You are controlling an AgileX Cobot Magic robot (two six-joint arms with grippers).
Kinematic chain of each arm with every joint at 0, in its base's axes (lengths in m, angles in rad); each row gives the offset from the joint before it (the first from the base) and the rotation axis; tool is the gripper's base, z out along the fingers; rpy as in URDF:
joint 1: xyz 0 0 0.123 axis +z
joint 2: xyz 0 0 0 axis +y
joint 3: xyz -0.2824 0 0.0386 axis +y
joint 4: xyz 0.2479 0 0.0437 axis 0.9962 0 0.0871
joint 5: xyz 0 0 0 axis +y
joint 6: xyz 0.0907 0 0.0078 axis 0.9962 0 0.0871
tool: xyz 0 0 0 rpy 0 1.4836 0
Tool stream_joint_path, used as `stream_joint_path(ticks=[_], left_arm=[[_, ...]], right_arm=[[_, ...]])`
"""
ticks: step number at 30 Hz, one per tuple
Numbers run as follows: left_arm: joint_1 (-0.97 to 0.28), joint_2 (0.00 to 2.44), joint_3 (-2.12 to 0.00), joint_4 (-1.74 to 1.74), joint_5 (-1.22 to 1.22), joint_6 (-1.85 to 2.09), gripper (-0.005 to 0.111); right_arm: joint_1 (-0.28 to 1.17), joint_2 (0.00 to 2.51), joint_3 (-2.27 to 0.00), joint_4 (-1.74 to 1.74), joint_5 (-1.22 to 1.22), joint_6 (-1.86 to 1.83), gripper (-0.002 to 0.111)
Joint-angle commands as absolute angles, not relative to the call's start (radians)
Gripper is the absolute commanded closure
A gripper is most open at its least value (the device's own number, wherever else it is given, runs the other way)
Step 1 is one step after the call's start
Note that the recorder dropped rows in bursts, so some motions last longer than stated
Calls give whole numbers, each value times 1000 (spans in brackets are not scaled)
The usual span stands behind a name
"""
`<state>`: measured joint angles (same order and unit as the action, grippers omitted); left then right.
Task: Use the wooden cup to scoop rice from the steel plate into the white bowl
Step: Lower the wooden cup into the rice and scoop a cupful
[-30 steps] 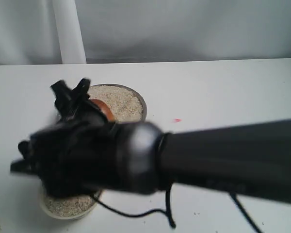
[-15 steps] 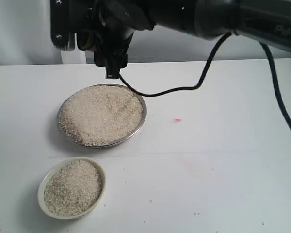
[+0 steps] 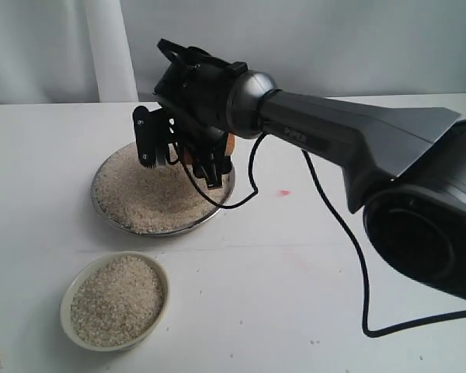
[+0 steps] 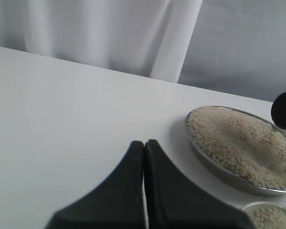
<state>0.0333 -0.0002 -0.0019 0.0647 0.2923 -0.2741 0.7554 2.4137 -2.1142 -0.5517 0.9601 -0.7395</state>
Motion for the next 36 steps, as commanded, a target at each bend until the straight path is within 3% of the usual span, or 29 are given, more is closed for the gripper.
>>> stream_joint_path(ticks=[1,17,36], left_arm=[[28,0,0,61,286,-275,107],[28,0,0,61,286,-275,107],[28,0,0,61,286,-275,107]], right_arm=[[754,2449,-2125,-628,941,-751,108],[801,2535,-2131,-949,893,-753,108],[841,2613,-2131,-966,787,-749,108]])
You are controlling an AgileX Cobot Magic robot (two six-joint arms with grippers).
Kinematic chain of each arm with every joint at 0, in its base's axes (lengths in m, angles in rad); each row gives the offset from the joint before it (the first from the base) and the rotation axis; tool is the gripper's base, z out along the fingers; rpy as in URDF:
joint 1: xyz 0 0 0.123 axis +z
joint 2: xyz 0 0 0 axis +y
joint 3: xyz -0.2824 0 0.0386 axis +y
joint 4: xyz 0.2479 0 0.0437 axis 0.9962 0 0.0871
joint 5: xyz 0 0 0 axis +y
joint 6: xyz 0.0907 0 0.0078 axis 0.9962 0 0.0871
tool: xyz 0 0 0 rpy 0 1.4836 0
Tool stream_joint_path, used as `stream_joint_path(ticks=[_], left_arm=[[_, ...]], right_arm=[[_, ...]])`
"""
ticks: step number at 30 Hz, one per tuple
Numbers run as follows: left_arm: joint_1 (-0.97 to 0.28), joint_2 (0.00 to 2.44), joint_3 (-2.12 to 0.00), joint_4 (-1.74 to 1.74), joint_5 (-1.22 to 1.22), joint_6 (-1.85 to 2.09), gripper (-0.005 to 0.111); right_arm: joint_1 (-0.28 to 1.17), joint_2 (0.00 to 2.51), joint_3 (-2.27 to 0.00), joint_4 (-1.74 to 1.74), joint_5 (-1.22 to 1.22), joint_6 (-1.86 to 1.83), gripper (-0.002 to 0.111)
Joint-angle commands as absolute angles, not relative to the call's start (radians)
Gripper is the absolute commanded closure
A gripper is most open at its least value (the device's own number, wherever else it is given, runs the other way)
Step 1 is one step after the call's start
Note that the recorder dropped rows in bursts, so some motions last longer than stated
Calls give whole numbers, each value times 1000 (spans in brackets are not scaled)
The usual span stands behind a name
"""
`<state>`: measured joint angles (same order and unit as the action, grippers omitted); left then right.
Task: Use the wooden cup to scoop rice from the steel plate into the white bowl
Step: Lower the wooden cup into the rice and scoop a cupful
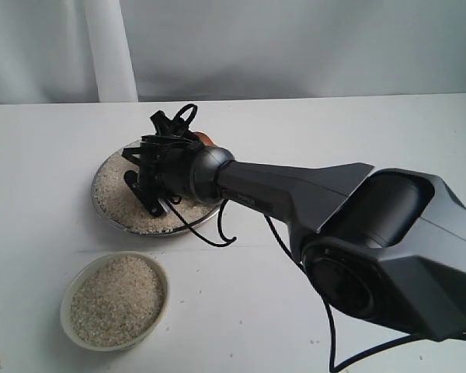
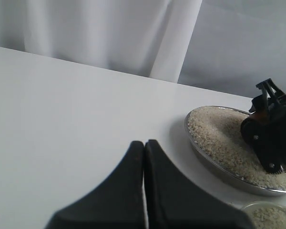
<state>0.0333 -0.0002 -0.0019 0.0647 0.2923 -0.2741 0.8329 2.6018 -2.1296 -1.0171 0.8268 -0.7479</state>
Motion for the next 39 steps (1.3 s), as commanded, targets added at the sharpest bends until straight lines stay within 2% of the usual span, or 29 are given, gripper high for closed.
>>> stream_joint_path(ticks=[1,39], left_arm=[[28,0,0,61,286,-275,107],[28,0,0,61,286,-275,107]], right_arm=[[848,2613,-2131,-957,776,-749,108],[847,2613,-2131,-456,573,-722,108]])
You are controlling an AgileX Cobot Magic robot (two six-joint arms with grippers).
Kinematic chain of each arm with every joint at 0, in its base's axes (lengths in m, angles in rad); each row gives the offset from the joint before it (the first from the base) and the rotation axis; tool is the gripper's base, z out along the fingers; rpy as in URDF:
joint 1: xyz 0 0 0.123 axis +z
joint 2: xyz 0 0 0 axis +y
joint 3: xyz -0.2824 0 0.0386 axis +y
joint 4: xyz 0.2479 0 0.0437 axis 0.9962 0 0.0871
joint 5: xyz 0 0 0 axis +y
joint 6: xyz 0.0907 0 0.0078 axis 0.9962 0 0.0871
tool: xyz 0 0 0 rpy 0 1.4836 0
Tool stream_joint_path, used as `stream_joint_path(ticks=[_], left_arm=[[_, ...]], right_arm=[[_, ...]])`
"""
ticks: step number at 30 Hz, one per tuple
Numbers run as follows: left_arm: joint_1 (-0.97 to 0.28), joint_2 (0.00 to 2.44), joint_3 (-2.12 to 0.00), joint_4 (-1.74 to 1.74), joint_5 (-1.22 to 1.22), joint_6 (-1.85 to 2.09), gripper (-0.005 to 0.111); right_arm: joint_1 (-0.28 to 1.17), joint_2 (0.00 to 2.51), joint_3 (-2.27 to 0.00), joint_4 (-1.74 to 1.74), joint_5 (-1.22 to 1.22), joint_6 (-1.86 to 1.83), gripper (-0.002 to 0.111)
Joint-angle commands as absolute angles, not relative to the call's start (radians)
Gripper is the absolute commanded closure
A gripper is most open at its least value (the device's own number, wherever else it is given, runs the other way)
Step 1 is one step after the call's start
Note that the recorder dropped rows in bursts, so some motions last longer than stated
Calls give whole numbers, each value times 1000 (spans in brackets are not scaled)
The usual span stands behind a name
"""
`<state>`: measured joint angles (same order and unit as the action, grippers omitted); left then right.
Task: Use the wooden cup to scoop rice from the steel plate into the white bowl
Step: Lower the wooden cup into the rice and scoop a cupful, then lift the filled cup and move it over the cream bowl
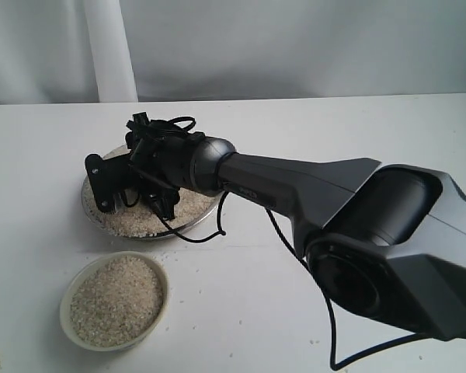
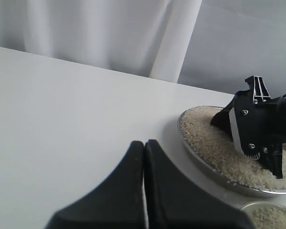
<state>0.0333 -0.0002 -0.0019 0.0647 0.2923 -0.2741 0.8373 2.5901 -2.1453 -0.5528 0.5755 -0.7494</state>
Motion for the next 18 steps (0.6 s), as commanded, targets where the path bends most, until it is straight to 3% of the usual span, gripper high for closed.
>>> stream_joint_path(ticks=[1,18], left_arm=[[28,0,0,61,286,-275,107],[28,0,0,61,286,-275,107]], right_arm=[[842,2613,-2131,-451,573,-715,108],[739,2608,-2131,-19,569,-743,108]])
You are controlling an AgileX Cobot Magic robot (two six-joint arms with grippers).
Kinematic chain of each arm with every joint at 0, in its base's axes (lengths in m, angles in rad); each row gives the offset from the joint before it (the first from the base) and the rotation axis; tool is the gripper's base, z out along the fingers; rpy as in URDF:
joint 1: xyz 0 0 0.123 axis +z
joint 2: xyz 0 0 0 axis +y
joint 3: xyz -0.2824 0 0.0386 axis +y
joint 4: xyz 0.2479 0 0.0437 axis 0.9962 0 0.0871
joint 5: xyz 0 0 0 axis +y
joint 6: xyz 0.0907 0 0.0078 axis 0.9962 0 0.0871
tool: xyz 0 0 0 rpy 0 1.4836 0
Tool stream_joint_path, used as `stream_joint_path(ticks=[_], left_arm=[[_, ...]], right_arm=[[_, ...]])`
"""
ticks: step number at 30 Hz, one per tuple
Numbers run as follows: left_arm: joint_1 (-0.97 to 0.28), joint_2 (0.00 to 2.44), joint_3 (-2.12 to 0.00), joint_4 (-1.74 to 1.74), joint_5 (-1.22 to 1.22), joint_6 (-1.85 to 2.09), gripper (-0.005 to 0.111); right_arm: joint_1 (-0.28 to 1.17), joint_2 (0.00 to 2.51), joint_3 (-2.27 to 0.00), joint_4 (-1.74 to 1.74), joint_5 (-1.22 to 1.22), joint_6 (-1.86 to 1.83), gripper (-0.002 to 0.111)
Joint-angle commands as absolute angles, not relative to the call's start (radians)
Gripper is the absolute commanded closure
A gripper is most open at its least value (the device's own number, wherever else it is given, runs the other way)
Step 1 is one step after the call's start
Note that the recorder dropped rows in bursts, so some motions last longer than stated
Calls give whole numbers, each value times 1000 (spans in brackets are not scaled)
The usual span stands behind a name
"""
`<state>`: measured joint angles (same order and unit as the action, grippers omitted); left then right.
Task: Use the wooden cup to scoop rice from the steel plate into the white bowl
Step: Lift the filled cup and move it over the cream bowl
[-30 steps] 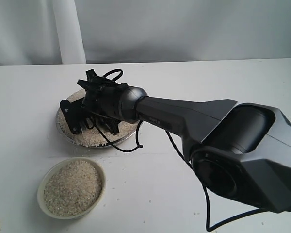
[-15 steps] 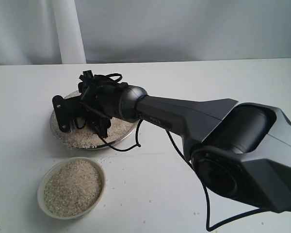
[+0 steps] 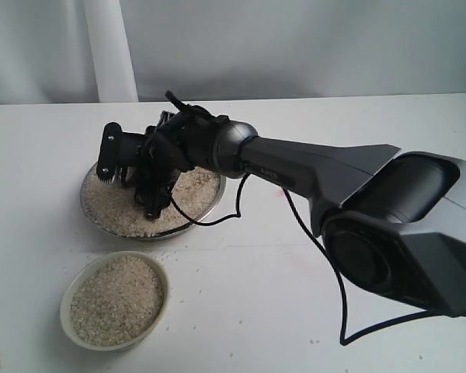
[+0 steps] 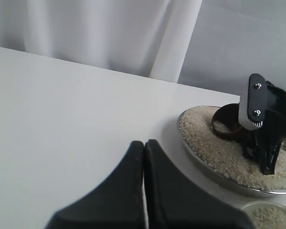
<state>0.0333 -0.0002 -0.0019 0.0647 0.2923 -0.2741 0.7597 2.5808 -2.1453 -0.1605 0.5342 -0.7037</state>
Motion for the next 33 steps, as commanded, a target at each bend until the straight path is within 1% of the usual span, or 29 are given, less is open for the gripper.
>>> stream_joint_path(ticks=[1,5,8,22,33], left_arm=[[28,0,0,61,286,-275,107],[28,0,0,61,286,-275,107],[28,0,0,61,286,-275,107],[28,0,0,61,286,-275,107],[28,0,0,61,286,-275,107]], right_arm=[[731,2608,-2131,39,560,-771,108],[706,2597,-2131,274,523,-892,108],[691,2580,-2131,364,506,-938,108],[683,2412,-2131,432,494,-933,108],[705,2187,-2131,357,784,-935,108]])
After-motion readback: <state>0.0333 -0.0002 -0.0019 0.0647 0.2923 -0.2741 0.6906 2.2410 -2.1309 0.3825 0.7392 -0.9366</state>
